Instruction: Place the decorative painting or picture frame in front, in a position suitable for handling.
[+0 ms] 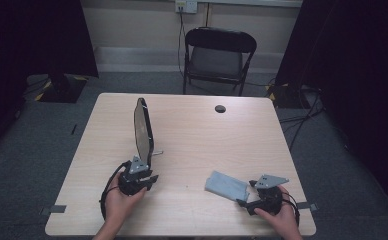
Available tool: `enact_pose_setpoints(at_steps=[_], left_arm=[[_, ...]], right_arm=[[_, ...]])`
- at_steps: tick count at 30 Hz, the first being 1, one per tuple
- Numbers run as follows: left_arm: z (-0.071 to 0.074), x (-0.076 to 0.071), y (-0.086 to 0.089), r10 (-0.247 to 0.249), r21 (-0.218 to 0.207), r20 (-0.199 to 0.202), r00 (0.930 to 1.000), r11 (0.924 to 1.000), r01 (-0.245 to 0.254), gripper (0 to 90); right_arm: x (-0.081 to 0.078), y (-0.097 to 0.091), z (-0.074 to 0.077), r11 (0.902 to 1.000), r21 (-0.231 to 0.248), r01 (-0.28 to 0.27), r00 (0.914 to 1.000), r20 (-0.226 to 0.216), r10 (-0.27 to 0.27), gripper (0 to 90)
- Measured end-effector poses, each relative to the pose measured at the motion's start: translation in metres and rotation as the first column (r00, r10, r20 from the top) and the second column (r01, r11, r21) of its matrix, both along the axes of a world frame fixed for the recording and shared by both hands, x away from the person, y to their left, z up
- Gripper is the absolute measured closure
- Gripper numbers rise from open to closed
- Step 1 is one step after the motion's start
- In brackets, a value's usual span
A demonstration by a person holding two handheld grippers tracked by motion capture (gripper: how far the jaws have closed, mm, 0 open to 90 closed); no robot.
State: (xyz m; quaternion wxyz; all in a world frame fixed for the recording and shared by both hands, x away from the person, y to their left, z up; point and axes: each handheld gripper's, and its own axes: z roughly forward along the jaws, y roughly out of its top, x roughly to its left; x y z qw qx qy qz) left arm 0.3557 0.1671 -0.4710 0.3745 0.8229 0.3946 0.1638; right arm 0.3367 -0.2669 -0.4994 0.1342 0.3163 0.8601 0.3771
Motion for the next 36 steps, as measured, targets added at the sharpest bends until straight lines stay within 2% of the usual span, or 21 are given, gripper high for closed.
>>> enact_pose_setpoints(at_steps=[5, 6, 7, 12, 13, 15, 16, 18, 19, 23, 28, 36], left_arm=[[-0.003, 0.003, -0.005, -0.004, 0.004, -0.004, 1.0000, 1.0000, 0.004, 65.1], [-0.003, 0.002, -0.004, -0.016, 0.020, -0.003, 0.9999, 0.9997, 0.016, 64.7], [-0.003, 0.001, -0.004, -0.013, 0.008, -0.014, 0.9998, 0.9999, 0.013, 64.7], [-0.002, -0.011, 0.013, -0.010, -0.010, -0.044, 0.9990, 0.9999, 0.010, 64.3], [-0.001, -0.013, 0.018, -0.009, -0.001, -0.038, 0.9992, 1.0000, 0.009, 65.1], [0.001, -0.016, 0.027, 0.007, -0.017, -0.043, 0.9991, 0.9998, -0.008, 65.0], [0.004, -0.016, 0.036, 0.024, -0.012, -0.033, 0.9992, 0.9996, -0.024, 65.1], [0.006, -0.016, 0.039, 0.026, -0.009, -0.025, 0.9994, 0.9996, -0.026, 65.0], [0.009, -0.013, 0.042, 0.028, -0.009, -0.006, 0.9996, 0.9996, -0.028, 65.0], [0.011, -0.007, 0.040, 0.019, -0.014, 0.003, 0.9998, 0.9997, -0.019, 65.0], [0.008, 0.000, 0.030, -0.007, -0.025, 0.005, 1.0000, 0.9997, 0.007, 65.5], [0.010, 0.010, 0.015, -0.040, -0.012, -0.002, 0.9992, 0.9991, 0.040, 67.2]], right_arm=[[0.000, 0.000, 0.000, 1.0000, 0.000, 0.000, 1.0000, -0.001, 0.000, 12.9], [0.000, 0.000, 0.000, 1.0000, 0.000, 0.000, 1.0000, 0.001, 0.000, 12.9], [0.000, 0.000, 0.000, 1.0000, 0.000, 0.001, 1.0000, 0.000, -0.001, 12.9], [0.000, 0.000, 0.000, 1.0000, 0.000, 0.000, 1.0000, 0.000, 0.000, 13.0], [0.000, 0.000, 0.000, 1.0000, 0.000, 0.000, 1.0000, -0.001, 0.000, 12.9], [0.000, 0.000, 0.000, 1.0000, 0.000, 0.000, 1.0000, 0.000, 0.000, 12.9], [0.000, 0.000, 0.000, 1.0000, 0.000, 0.000, 1.0000, -0.001, 0.000, 12.9], [0.000, 0.000, 0.000, 1.0000, 0.001, 0.000, 1.0000, -0.001, 0.000, 12.9], [0.000, 0.000, 0.000, 1.0000, 0.000, 0.000, 1.0000, -0.001, 0.000, 13.0], [0.000, 0.000, 0.000, 1.0000, 0.000, 0.000, 1.0000, 0.000, 0.000, 12.9], [0.000, 0.000, 0.000, 1.0000, 0.000, 0.000, 1.0000, 0.000, 0.000, 13.0], [0.000, 0.000, 0.000, 1.0000, 0.002, 0.001, 1.0000, -0.001, -0.001, 13.0]])
